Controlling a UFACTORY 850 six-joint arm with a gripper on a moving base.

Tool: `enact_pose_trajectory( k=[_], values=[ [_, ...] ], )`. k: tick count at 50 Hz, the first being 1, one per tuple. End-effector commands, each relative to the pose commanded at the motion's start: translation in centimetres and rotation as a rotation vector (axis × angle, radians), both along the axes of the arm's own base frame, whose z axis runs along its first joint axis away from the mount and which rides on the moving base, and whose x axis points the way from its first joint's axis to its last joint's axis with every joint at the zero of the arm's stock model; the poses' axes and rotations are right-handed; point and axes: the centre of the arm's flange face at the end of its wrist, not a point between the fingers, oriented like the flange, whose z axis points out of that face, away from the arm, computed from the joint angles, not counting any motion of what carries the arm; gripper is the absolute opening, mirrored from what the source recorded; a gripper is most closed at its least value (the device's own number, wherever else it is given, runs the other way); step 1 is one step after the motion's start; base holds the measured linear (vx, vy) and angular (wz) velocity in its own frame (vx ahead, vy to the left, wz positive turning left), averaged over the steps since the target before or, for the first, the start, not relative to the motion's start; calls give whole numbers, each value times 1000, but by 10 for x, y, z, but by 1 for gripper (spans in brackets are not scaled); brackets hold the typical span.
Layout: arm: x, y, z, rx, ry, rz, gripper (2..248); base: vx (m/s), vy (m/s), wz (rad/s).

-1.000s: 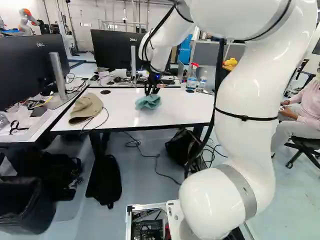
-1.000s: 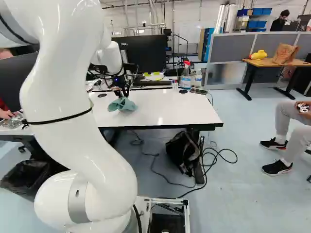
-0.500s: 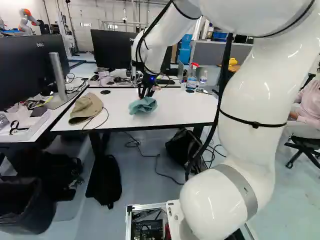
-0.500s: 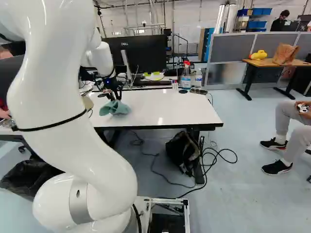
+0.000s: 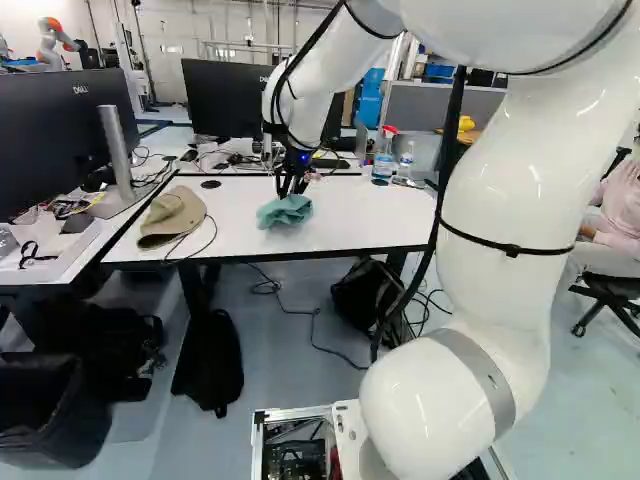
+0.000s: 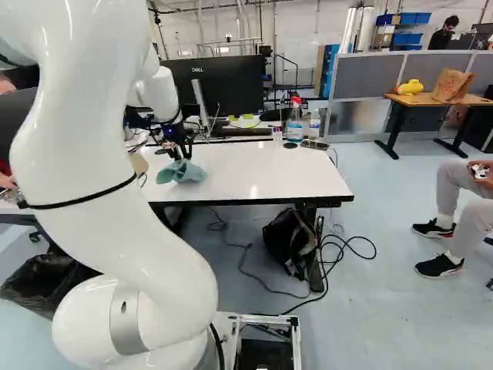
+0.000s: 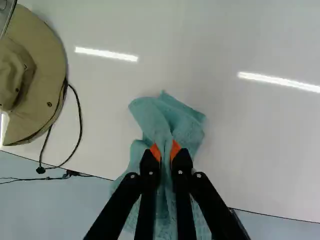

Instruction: Clean the table with the green towel

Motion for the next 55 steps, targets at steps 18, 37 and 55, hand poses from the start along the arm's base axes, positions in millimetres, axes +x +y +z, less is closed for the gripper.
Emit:
enact_pose_trajectory(
  k=[18,37,55],
  values=[
    [20,-12,23,14,-49,-31,41,0,0,0],
    [47,-20,48,29,-106,-57,41,0,0,0],
    [80,-21,49,33,-125,-72,41,0,0,0]
  ],
)
